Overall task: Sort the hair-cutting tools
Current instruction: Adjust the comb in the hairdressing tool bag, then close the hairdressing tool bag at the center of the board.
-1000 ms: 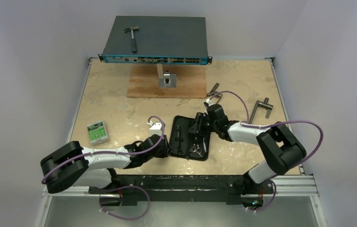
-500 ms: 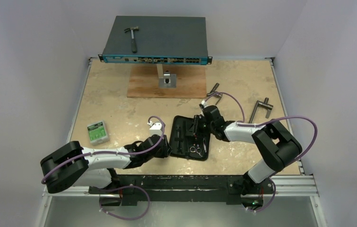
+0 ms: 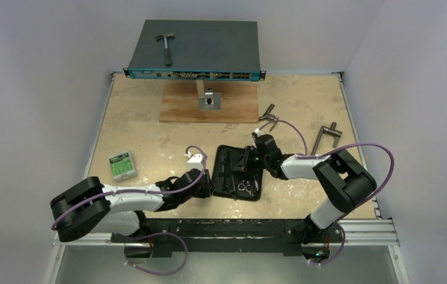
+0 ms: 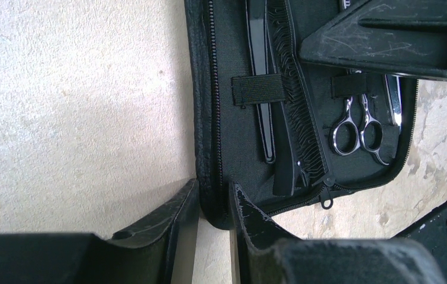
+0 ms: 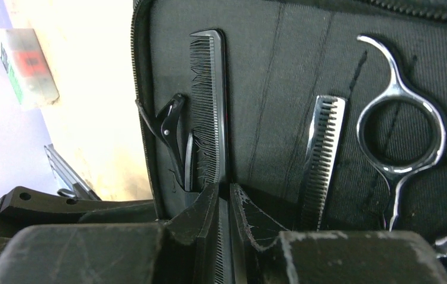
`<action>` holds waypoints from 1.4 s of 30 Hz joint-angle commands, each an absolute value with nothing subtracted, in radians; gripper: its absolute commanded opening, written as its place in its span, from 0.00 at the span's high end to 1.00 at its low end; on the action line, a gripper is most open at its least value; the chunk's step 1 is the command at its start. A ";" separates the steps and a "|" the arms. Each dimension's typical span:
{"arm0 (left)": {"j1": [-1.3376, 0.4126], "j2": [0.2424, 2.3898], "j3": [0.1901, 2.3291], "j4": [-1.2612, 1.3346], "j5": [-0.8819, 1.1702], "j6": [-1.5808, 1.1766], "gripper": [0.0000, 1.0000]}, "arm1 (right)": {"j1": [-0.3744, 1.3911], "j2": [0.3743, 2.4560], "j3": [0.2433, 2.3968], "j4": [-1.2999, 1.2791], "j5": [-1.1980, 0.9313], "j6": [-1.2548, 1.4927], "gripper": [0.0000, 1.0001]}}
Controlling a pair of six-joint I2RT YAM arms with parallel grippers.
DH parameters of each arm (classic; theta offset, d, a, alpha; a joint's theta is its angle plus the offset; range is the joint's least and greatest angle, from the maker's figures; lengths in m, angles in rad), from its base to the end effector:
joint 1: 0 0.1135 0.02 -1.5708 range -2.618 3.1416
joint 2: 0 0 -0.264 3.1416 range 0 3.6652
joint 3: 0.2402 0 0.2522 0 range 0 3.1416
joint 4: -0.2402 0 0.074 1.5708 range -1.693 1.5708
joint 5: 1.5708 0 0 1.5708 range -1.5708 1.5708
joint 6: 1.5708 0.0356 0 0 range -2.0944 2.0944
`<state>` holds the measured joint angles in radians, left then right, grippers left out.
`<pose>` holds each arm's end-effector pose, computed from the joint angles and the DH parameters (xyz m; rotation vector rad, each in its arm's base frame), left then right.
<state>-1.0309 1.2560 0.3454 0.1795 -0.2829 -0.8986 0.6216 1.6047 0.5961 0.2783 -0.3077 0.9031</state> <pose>0.1198 -0.1805 0.1356 0.0063 2.3627 -0.6739 0.2300 0.1780 0.1301 0.1813 2.5284 1.0641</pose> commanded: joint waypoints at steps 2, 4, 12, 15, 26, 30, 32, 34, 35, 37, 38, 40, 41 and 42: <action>-1.042 1.253 0.326 0.119 -0.278 -0.900 0.78 | 0.626 1.544 0.573 0.289 -0.330 0.952 0.84; -1.042 1.253 0.327 0.117 -0.279 -0.901 0.78 | 0.626 1.523 0.572 0.258 -0.322 0.937 0.80; -1.045 1.247 0.324 0.115 -0.286 -0.907 0.78 | 0.637 1.491 0.529 0.232 -0.326 0.920 0.83; -1.048 1.246 0.326 0.111 -0.288 -0.909 0.78 | 0.653 1.492 0.525 0.234 -0.328 0.926 0.84; -1.064 1.240 0.332 0.097 -0.302 -0.917 0.78 | 0.720 1.551 0.529 0.294 -0.363 0.971 0.87; -1.070 1.236 0.334 0.087 -0.309 -0.920 0.78 | 0.722 1.547 0.527 0.296 -0.341 0.978 0.88; -1.071 1.226 0.334 0.077 -0.315 -0.922 0.78 | 0.721 1.510 0.532 0.256 -0.301 0.957 0.88; -1.071 1.211 0.332 0.066 -0.321 -0.922 0.78 | 0.721 1.462 0.544 0.198 -0.267 0.927 0.87; -1.071 1.205 0.329 0.065 -0.323 -0.922 0.78 | 0.721 1.439 0.554 0.165 -0.249 0.909 0.87; -1.072 1.196 0.330 0.058 -0.326 -0.919 0.78 | 0.721 1.402 0.584 0.089 -0.206 0.871 0.85; -1.071 1.192 0.332 0.057 -0.327 -0.918 0.78 | 0.722 1.386 0.600 0.062 -0.184 0.853 0.85; -1.071 1.186 0.331 0.052 -0.328 -0.916 0.78 | 0.722 1.360 0.623 0.035 -0.156 0.830 0.84; -1.071 1.183 0.332 0.051 -0.330 -0.916 0.78 | 0.722 1.356 0.638 0.031 -0.149 0.821 0.84; -1.072 1.181 0.331 0.051 -0.330 -0.916 0.78 | 0.721 1.358 0.646 0.030 -0.148 0.814 0.84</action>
